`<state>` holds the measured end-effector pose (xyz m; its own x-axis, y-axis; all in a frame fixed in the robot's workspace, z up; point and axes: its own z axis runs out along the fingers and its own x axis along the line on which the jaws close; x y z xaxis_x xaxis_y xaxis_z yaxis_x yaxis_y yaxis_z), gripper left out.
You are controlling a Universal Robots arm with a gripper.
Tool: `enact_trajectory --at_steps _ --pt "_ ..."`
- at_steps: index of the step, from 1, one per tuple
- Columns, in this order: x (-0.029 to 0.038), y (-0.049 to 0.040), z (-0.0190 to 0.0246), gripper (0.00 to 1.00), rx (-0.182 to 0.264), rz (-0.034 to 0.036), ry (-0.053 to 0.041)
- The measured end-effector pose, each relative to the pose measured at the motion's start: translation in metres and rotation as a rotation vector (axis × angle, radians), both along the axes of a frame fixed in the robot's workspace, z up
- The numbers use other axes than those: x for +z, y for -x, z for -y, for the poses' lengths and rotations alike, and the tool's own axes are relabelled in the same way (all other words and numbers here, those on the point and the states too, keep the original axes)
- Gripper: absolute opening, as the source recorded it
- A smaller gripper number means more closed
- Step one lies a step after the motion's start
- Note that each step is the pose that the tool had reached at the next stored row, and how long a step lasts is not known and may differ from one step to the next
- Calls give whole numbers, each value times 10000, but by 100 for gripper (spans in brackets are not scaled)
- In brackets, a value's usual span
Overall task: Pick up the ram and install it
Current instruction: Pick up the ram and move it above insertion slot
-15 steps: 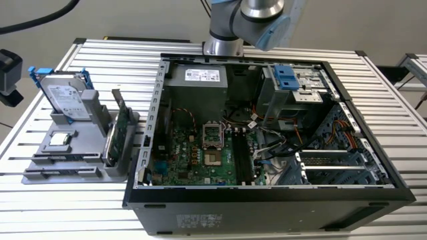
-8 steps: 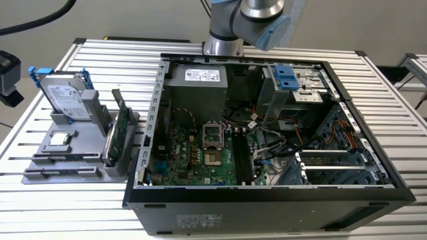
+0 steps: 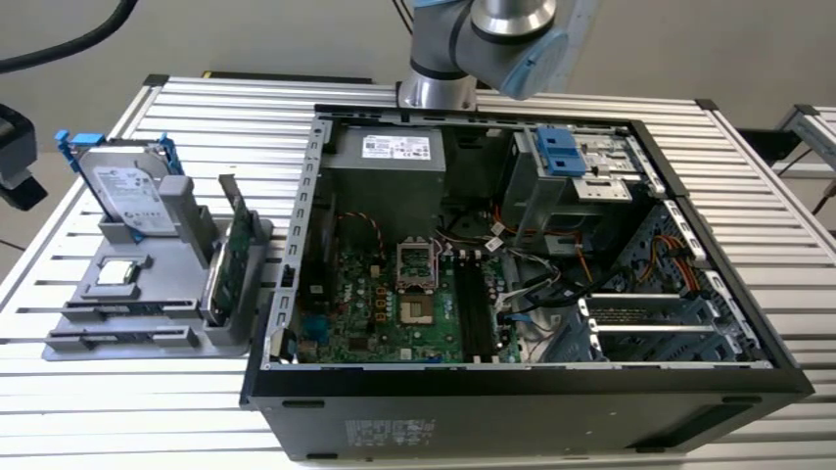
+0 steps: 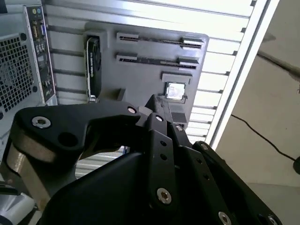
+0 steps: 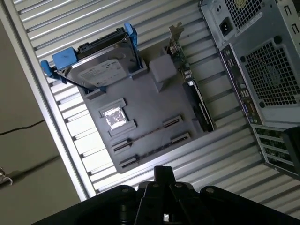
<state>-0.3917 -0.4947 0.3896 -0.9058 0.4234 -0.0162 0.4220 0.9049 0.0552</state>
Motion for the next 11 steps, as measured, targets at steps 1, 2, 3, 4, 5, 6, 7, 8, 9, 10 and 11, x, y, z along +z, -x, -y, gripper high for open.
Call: enact_trajectory --at_steps 1,2,3,4,5,6,7,8,9,10,11 --pt "0 0 0 0 -83 1 0" --pt "0 0 0 0 -166 0 0" --pt "0 1 0 0 -248 0 0" --pt "0 1 0 0 -336 0 0" --pt "0 2 0 0 -421 0 0" --pt "0 2 0 0 -509 0 0" --pt "0 3 0 0 -601 -1 0" --pt "0 4 0 0 -695 0 0" --pt "0 4 0 0 -792 0 0" --pt "0 5 0 0 -889 0 0" --pt "0 6 0 0 -990 0 0"
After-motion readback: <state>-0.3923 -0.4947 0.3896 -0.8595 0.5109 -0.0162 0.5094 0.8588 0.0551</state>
